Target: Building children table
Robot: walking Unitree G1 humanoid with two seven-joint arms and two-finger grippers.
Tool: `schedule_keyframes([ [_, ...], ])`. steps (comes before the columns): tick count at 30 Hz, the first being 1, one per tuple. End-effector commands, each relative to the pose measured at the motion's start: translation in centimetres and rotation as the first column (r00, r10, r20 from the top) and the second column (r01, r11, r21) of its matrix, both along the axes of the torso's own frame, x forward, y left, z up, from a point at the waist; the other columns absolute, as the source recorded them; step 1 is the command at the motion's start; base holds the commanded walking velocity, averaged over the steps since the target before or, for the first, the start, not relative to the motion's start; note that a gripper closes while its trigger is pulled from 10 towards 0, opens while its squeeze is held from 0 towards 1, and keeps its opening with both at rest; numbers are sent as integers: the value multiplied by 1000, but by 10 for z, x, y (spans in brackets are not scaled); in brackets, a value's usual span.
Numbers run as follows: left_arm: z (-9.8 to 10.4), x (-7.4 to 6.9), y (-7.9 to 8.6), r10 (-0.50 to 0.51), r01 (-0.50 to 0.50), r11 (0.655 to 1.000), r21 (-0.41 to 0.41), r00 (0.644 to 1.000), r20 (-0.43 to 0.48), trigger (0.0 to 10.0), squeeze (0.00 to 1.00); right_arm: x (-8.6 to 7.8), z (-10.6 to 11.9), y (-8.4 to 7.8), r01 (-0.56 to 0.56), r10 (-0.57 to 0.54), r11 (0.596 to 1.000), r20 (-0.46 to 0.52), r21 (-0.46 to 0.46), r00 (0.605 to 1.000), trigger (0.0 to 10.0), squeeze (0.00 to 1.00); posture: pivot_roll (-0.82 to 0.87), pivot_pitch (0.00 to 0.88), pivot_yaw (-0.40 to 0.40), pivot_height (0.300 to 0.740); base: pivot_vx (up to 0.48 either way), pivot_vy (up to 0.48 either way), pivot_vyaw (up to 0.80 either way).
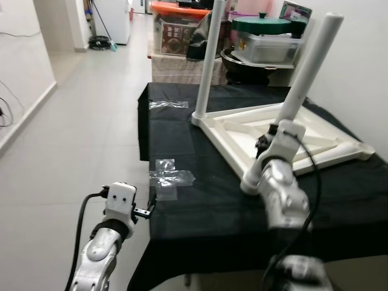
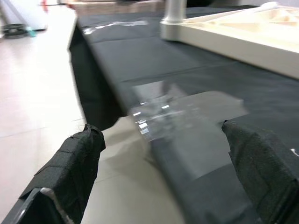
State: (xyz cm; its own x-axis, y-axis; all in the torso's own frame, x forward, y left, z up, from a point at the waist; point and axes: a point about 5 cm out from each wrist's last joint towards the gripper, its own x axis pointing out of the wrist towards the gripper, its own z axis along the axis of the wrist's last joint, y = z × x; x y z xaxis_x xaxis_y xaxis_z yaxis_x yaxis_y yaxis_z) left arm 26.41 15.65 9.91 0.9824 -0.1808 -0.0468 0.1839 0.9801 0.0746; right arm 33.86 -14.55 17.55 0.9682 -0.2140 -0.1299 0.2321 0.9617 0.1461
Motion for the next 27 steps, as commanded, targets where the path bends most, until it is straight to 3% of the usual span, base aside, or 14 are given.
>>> schedule_keyframes([
  [1, 2, 0, -3, -17, 17, 1000, 3, 1000, 2, 10000, 0, -4, -23, 14, -118, 123, 992, -106, 48, 987, 10000, 0, 74, 0, -112, 740, 0, 0, 0],
  [3, 1, 0, -3, -17, 17, 1000, 2, 1000, 1, 10000, 0, -1, -15, 16, -173, 175, 984, -50, 37, 983, 10000, 0, 69, 0, -111, 740, 0, 0, 0],
  [4, 1, 0, -4, -18, 18, 1000, 1, 1000, 0, 10000, 0, 3, -6, 13, -179, 179, 983, 8, 37, 984, 10000, 769, 69, 0, -111, 740, 0, 0, 0],
  [5, 1, 1, -5, -20, 20, 1000, -2, 1000, 1, 10000, 0, 10, 6, 8, -219, 215, 975, 67, 48, 974, 10000, 1000, 65, 0, -112, 740, 0, 0, 0],
  [8, 2, 1, -7, -23, 23, 1000, -8, 1000, 4, 10000, 0, 22, 37, 6, -432, 418, 900, 168, 53, 893, 10000, 1000, 73, 0, -118, 740, 0, 0, 0],
  [9, 2, 1, -7, -23, 23, 1000, -9, 1000, 6, 10000, 0, 24, 51, 2, -533, 519, 846, 203, 15, 830, 10000, 651, 75, 0, -119, 740, 0, 0, 0],
  [10, 2, 1, -7, -23, 23, 1000, -9, 1000, 6, 10000, 0, 24, 51, 2, -533, 519, 846, 203, 15, 830, 10000, 651, 75, 0, -119, 740, 0, 0, 0],
  [11, 2, 1, -6, -23, 23, 1000, -8, 1000, 5, 10000, 0, 21, 65, -4, -634, 629, 771, 225, -58, 744, 10000, 0, 72, 0, -117, 740, 0, 0, 0],
  [16, 0, 0, -5, -24, 24, 1000, -5, 1000, 1, 10000, 0, 19, 70, -20, -736, 775, 629, 129, -251, 619, 10000, 0, 66, 0, -115, 740, 0, 0, 0],
  [17, 1, 1, -7, -26, 26, 1000, -6, 1000, 2, 10000, 0, 22, 58, -22, -761, 794, 601, 68, -246, 605, 3373, 0, 68, 0, -118, 740, 0, 0, 0],
  [19, 1, 2, -7, -28, 28, 1000, -6, 1000, 3, 10000, 0, 24, 50, -23, -778, 804, 583, 30, -233, 594, 3373, 0, 68, 0, -118, 740, 0, 0, 0],
  [20, 1, 2, -8, -29, 29, 1000, -7, 1000, 5, 10000, 0, 23, 40, -21, -806, 826, 550, 1, -218, 564, 0, 0, 80, 0, -121, 740, 0, 0, 0],
  [23, 2, 3, -8, -31, 31, 1000, -4, 1000, 6, 10000, 0, 15, 24, -11, -879, 892, 440, -26, -184, 452, 0, 0, 83, 0, -120, 740, 0, 0, 0],
  [27, 1, 1, -7, -33, 33, 999, -1, 999, 2, 10000, 0, 13, 10, -2, -882, 882, 455, -75, -120, 466, 0, 0, 80, 0, -115, 740, 0, 0, 0],
])
